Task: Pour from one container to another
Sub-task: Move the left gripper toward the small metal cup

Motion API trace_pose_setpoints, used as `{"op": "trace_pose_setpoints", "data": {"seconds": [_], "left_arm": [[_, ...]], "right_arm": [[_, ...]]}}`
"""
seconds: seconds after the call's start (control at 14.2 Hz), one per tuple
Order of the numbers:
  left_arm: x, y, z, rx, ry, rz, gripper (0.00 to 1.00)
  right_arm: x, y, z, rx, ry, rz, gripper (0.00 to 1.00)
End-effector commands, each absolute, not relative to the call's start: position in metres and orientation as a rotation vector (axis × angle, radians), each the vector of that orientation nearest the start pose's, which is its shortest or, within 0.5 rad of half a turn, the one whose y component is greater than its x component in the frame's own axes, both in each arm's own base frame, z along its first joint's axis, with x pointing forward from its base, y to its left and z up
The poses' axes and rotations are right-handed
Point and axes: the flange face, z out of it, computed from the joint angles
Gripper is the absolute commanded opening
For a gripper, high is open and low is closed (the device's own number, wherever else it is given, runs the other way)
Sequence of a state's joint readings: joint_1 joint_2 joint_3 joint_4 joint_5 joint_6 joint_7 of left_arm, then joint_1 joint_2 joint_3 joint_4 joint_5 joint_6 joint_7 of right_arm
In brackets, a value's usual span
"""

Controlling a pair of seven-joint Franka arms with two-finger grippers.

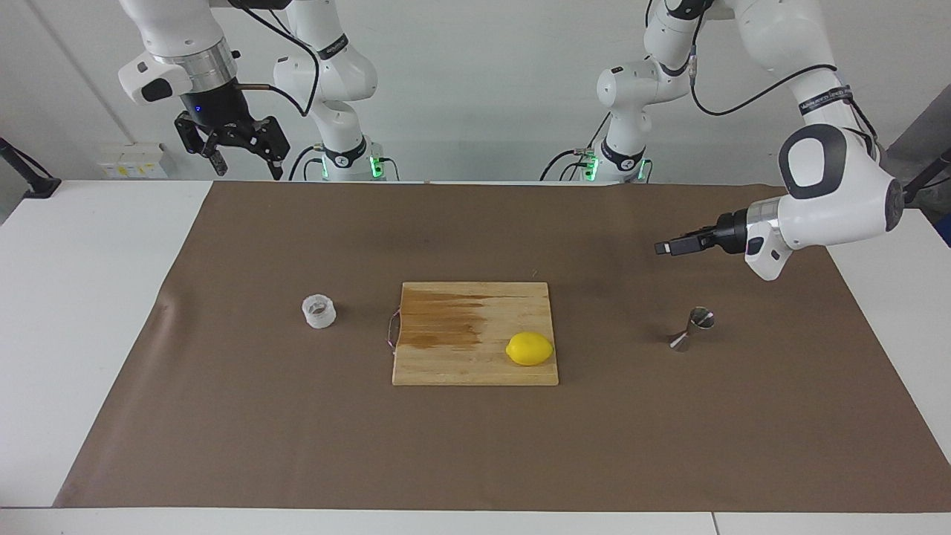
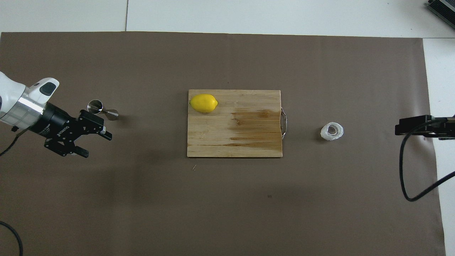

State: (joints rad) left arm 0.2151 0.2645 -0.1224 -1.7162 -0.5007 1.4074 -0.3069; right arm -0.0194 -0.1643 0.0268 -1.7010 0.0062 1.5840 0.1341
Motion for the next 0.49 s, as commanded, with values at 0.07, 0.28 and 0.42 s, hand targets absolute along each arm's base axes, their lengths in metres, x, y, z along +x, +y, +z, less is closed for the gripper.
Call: {"op": "trace_pose_setpoints", "data": {"seconds": [0.07, 0.28, 0.42], "left_arm": [[0.601, 0.026, 0.403, -3.294, -0.985, 1.312, 1.00], [0.617, 0.037, 0.399, -3.231, -1.253, 1.444, 1.00], [0.630, 0.043, 0.395, -3.230, -1.336, 1.467, 1.00]], "right_arm": [[0.499, 0.001, 0.654, -3.128, 0.180, -0.074, 1.00], [0.499, 0.001, 0.654, -3.130, 0.181, -0.074, 1.00], [0.499, 0.001, 0.654, -3.128, 0.183, -0.074, 1.00]]}}
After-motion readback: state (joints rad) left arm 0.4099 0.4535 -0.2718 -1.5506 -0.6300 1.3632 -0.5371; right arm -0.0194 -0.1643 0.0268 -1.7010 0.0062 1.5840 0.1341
